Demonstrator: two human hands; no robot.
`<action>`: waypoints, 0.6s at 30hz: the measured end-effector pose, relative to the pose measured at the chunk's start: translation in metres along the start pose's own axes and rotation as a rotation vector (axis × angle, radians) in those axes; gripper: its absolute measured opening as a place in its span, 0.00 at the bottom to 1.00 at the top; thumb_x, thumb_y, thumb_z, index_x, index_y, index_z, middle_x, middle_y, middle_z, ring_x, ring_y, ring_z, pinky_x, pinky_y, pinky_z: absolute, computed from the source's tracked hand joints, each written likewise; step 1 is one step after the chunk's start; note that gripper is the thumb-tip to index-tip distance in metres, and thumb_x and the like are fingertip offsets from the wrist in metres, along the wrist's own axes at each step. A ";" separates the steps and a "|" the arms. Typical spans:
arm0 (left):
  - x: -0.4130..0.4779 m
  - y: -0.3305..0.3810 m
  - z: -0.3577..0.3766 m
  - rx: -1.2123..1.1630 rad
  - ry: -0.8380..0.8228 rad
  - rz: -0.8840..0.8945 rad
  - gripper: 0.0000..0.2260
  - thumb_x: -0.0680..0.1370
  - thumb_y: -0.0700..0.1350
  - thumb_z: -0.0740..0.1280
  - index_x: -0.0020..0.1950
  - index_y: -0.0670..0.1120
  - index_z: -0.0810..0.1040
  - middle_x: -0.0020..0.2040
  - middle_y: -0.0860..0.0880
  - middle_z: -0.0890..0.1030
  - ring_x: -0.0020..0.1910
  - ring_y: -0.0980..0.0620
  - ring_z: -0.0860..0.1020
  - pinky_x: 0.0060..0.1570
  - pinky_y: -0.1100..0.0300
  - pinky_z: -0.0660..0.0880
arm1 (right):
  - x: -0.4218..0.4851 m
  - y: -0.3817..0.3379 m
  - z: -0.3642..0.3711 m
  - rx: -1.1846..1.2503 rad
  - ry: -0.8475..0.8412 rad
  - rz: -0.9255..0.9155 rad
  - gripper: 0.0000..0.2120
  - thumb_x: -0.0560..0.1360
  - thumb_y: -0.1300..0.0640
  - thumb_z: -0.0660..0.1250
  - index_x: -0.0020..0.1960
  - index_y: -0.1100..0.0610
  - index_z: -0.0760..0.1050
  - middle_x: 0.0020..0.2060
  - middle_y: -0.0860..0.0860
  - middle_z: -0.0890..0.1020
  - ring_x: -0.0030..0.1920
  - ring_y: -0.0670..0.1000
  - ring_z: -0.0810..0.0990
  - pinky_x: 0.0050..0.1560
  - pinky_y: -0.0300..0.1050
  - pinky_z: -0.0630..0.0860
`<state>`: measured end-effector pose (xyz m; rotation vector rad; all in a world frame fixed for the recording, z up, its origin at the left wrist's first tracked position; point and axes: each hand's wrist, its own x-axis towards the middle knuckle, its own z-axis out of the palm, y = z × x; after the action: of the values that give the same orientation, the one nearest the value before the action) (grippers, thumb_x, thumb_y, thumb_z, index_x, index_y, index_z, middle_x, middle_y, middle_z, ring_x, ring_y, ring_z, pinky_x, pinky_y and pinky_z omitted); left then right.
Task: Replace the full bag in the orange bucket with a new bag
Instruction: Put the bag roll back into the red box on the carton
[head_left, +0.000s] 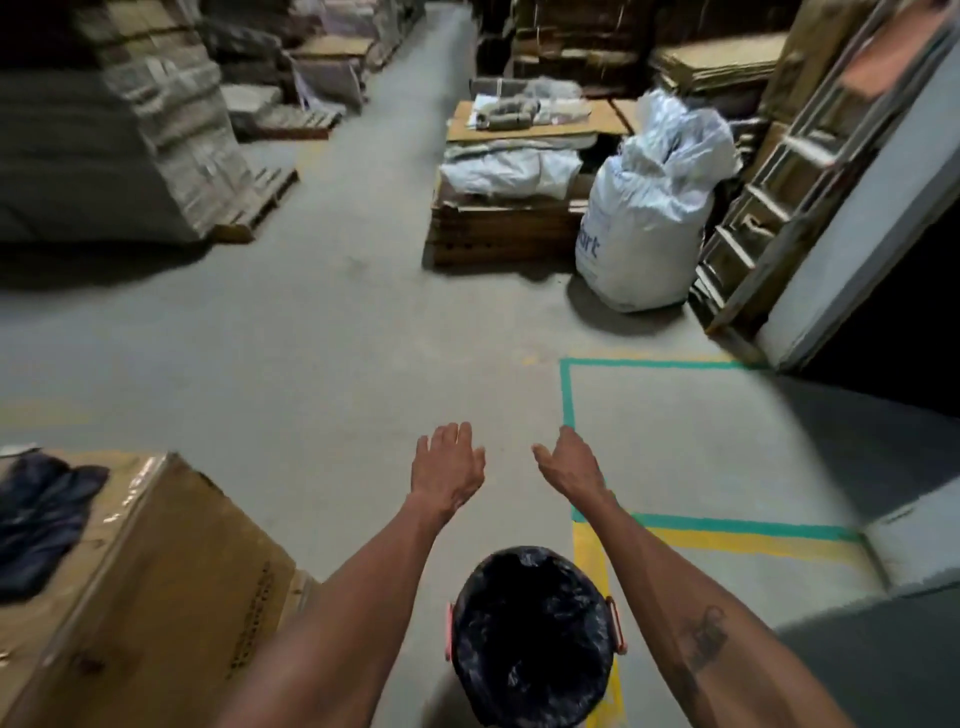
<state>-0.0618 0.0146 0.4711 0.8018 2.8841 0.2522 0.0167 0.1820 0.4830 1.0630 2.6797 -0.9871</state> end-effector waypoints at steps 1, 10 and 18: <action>0.004 -0.003 -0.023 0.002 0.041 -0.004 0.23 0.82 0.53 0.52 0.74 0.44 0.63 0.72 0.44 0.69 0.72 0.45 0.65 0.71 0.45 0.60 | -0.004 -0.017 -0.016 0.011 0.038 -0.037 0.27 0.79 0.47 0.62 0.70 0.65 0.65 0.67 0.63 0.73 0.67 0.63 0.73 0.63 0.52 0.70; -0.051 0.020 -0.178 -0.033 0.293 -0.048 0.26 0.83 0.55 0.50 0.79 0.44 0.56 0.79 0.43 0.60 0.77 0.44 0.58 0.74 0.44 0.55 | -0.088 -0.117 -0.133 0.010 0.238 -0.295 0.29 0.79 0.45 0.61 0.73 0.62 0.63 0.70 0.60 0.71 0.68 0.61 0.72 0.65 0.52 0.70; -0.135 -0.004 -0.242 -0.076 0.488 -0.186 0.27 0.83 0.57 0.51 0.79 0.46 0.56 0.79 0.44 0.59 0.78 0.45 0.57 0.75 0.46 0.56 | -0.148 -0.170 -0.161 0.032 0.244 -0.543 0.27 0.78 0.45 0.62 0.71 0.62 0.66 0.69 0.58 0.71 0.70 0.59 0.69 0.67 0.54 0.69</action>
<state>0.0083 -0.0894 0.7182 0.5086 3.3437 0.6068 0.0415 0.1000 0.7461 0.4809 3.2562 -1.0256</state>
